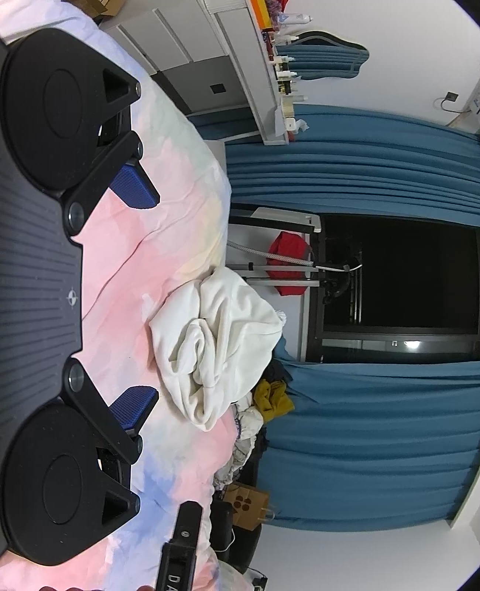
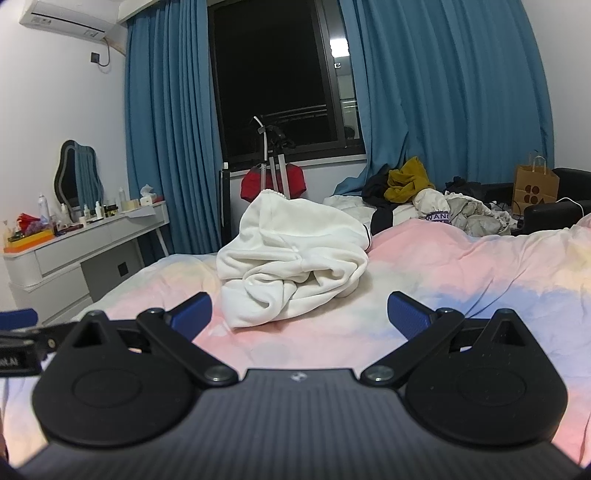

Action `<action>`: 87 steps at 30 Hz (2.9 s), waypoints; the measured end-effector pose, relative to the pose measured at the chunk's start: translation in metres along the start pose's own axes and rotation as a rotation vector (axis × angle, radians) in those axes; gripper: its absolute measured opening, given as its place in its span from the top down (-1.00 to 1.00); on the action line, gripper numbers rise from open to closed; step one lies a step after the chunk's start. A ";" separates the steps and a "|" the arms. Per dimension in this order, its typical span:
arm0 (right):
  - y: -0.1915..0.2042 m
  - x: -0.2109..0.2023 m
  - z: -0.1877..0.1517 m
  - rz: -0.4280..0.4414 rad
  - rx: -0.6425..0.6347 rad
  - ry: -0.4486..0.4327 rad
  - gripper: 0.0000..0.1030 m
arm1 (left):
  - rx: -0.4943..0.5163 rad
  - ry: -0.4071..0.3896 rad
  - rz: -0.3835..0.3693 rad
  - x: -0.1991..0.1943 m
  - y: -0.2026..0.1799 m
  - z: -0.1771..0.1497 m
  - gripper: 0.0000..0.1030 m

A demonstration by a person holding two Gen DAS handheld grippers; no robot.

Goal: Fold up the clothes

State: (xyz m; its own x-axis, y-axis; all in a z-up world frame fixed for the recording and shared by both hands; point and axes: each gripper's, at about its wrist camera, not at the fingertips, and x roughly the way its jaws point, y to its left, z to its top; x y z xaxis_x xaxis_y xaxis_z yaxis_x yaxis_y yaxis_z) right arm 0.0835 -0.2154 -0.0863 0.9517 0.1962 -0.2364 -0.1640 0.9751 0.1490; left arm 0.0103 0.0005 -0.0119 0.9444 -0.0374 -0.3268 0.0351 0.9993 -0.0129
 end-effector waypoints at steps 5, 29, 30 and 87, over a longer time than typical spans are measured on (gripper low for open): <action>-0.002 0.000 0.001 0.001 0.010 -0.007 -1.00 | -0.006 0.017 -0.007 0.006 0.001 -0.002 -0.99; -0.051 0.074 -0.039 -0.189 0.124 0.052 -1.00 | -0.040 0.068 -0.004 0.378 -0.064 0.177 -0.91; -0.055 0.082 -0.043 -0.196 0.141 0.058 -1.00 | -0.048 0.070 0.009 0.398 -0.064 0.183 -0.91; -0.032 0.042 -0.032 0.088 0.193 0.102 -1.00 | -0.171 0.372 -0.317 0.054 0.020 -0.056 -0.06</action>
State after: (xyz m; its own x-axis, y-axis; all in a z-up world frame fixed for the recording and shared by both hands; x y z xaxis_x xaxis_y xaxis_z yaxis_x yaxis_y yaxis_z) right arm 0.1201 -0.2347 -0.1319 0.9033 0.2984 -0.3083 -0.1830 0.9179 0.3522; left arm 0.0436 0.0186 -0.0829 0.7148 -0.3675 -0.5949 0.2179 0.9255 -0.3099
